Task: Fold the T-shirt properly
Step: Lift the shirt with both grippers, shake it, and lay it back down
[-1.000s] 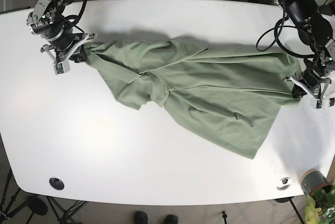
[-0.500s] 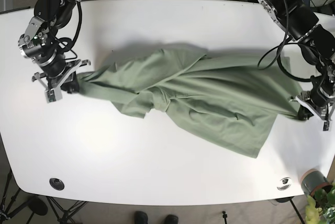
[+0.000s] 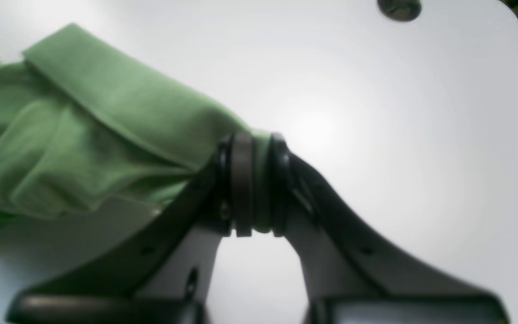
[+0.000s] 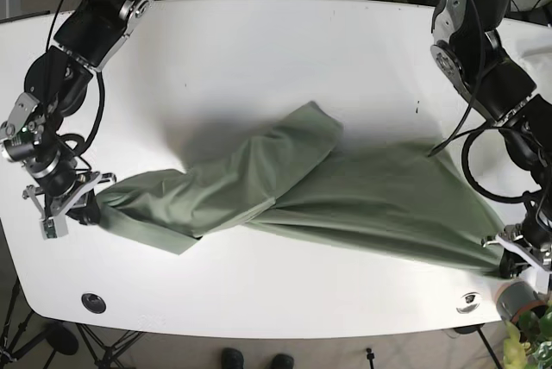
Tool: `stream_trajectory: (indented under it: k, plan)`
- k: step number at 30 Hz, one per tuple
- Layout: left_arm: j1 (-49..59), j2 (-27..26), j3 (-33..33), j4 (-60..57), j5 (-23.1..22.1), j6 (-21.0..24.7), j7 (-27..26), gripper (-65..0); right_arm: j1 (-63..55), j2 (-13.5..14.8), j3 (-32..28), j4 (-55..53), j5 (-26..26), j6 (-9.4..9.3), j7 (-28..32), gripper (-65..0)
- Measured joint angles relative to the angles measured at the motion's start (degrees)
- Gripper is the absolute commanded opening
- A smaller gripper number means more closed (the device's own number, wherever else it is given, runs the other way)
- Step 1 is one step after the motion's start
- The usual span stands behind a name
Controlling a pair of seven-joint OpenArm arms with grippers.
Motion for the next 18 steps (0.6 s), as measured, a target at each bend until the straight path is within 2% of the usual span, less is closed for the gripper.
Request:
stream_trajectory:
  k: [8,10,14,18]
  plan:
    - [-9.2,-0.5,3.8,-5.0,0.0,2.6,-0.2,-65.0,11.3,1.6,-0.4,-6.1,0.1,0.24,0.1,-65.0]
    - [-12.4,-0.5,3.8,-7.7,0.2,2.6,0.0,-65.0,14.3,2.4,-2.1,-7.4,-0.3,-0.11,0.0,-65.0]
    - [-18.5,-0.7,3.8,-12.9,1.0,2.6,-0.9,-65.0,19.6,5.0,-6.4,-8.5,0.1,0.33,0.0,-65.0]
    - [-25.3,-0.9,4.8,-19.0,4.0,2.8,-3.9,-65.0,25.5,5.7,-9.2,-8.5,-0.1,-0.04,0.0,-65.0]
